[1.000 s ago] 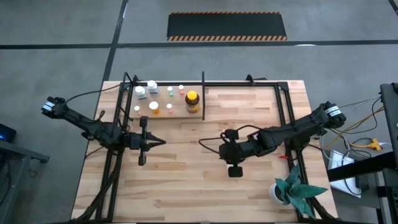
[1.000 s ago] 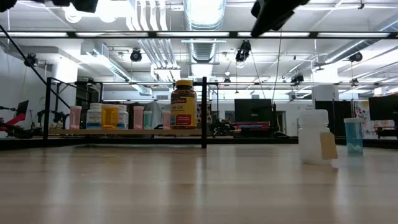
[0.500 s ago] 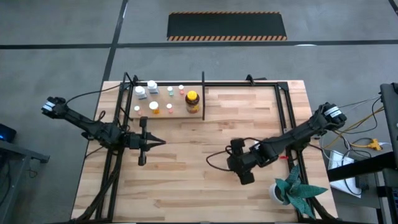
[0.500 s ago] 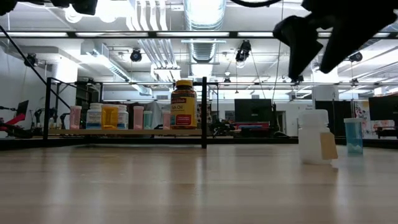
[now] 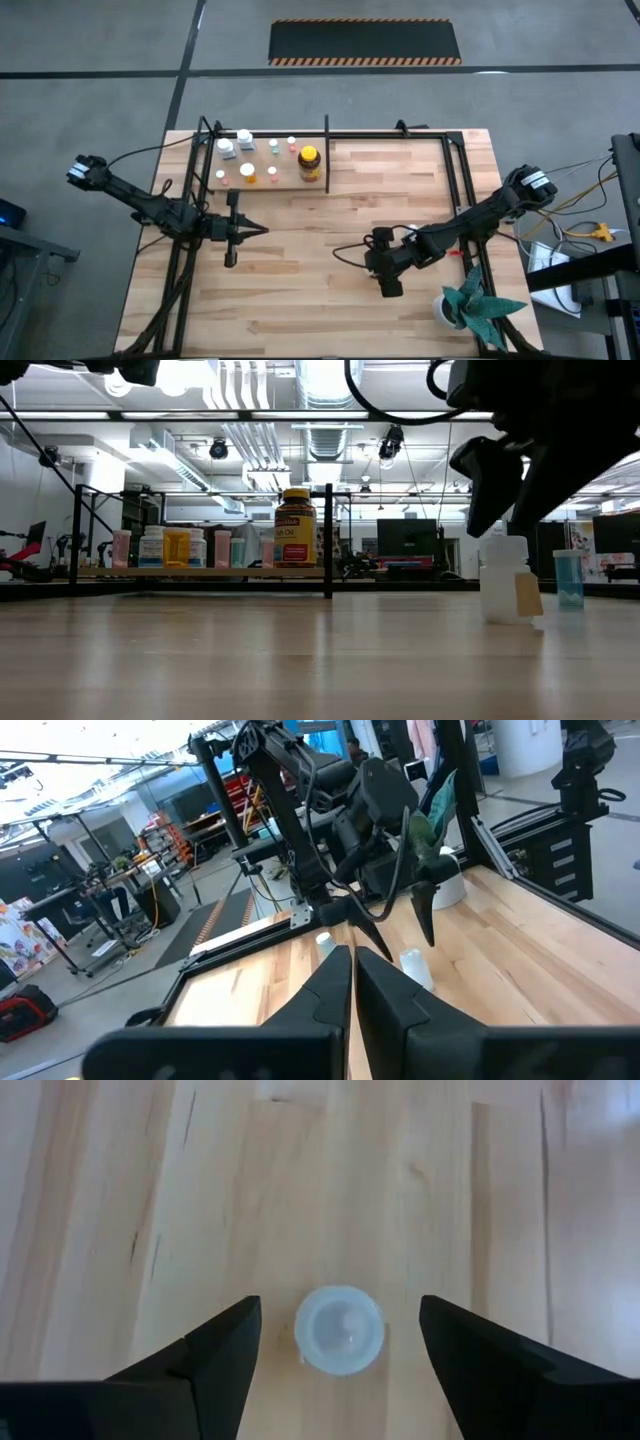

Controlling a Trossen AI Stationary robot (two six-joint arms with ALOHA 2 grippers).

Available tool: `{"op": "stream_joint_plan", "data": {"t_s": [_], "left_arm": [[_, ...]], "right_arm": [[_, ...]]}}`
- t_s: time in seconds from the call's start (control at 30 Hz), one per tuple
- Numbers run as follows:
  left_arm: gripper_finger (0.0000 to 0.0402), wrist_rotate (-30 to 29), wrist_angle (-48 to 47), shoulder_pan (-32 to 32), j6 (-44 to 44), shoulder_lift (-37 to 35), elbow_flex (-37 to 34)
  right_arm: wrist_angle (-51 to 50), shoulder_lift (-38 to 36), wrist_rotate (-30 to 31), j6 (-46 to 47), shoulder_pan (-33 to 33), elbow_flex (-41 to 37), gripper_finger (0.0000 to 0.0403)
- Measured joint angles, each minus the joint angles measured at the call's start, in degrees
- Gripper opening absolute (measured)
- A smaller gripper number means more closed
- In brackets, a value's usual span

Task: Pick and place medicine bottles onto shelf by color
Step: Put the transparent pill bottle on the shelf

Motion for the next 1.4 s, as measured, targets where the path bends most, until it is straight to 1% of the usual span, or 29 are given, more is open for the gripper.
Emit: {"op": "stream_joint_plan", "data": {"t_s": [0.3,0.6,0.7,0.9,1.1,1.23,1.4], "left_arm": [[0.0000,0.0,0.0,0.0,0.0,0.0,0.0],[0.0000,0.0,0.0,0.0,0.0,-0.1,0.0],[0.0000,0.0,0.0,0.0,0.0,-0.1,0.0],[0.0000,0.0,0.0,0.0,0.0,-0.1,0.0],[0.0000,0.0,0.0,0.0,0.0,-0.1,0.0],[0.0000,0.0,0.0,0.0,-0.1,-0.1,0.0],[0.0000,0.0,1.7,0.0,1.1,-0.1,0.0]], "right_arm": [[6.8,0.1,0.0,0.8,0.0,-4.3,0.0262],[7.5,0.1,0.5,1.2,0.0,-5.2,0.0260],[7.6,0.1,0.5,1.9,0.0,-5.2,0.0244],[7.5,0.1,0.5,2.3,0.0,-5.3,0.0193],[7.6,0.1,0.5,2.3,0.0,-5.3,0.0152],[7.6,0.1,0.4,2.5,0.0,-5.3,0.0139],[6.8,0.1,0.4,2.4,-0.1,-3.6,0.0142]]}}
